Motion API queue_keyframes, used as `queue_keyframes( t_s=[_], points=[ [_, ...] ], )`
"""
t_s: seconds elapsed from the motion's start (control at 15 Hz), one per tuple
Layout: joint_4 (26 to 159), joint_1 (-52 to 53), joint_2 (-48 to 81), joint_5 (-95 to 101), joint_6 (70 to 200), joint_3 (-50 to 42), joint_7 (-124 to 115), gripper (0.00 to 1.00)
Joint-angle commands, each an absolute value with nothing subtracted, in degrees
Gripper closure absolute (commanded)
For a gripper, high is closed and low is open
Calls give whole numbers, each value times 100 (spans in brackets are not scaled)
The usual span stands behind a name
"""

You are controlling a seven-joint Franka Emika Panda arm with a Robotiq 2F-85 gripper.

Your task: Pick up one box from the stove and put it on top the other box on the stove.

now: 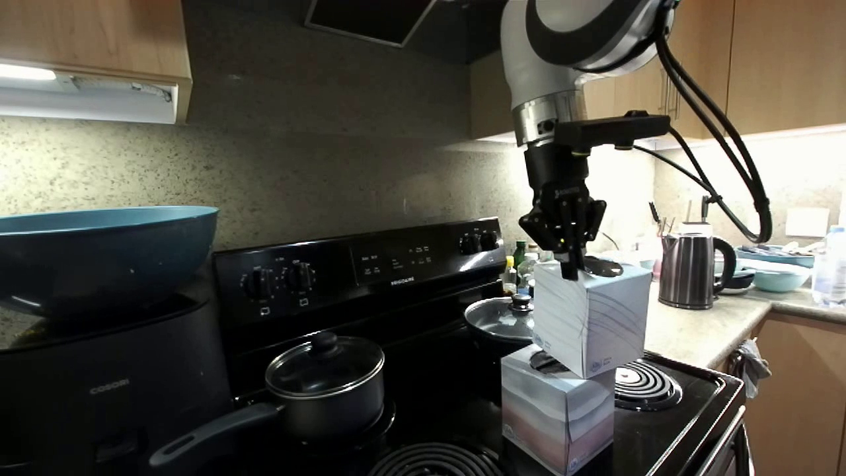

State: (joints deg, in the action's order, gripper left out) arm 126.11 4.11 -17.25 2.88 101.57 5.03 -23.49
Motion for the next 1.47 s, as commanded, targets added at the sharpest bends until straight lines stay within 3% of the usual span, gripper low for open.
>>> queue_keyframes(
  t_s=[0.0, 0.67, 1.4],
  points=[
    [12593, 283, -1517, 301, 10487, 403, -1643, 91],
    [11792, 595, -1077, 437, 10040, 888, -1512, 92],
    [11892, 610, -1112, 652, 9941, 1119, -2334, 92]
  ],
)
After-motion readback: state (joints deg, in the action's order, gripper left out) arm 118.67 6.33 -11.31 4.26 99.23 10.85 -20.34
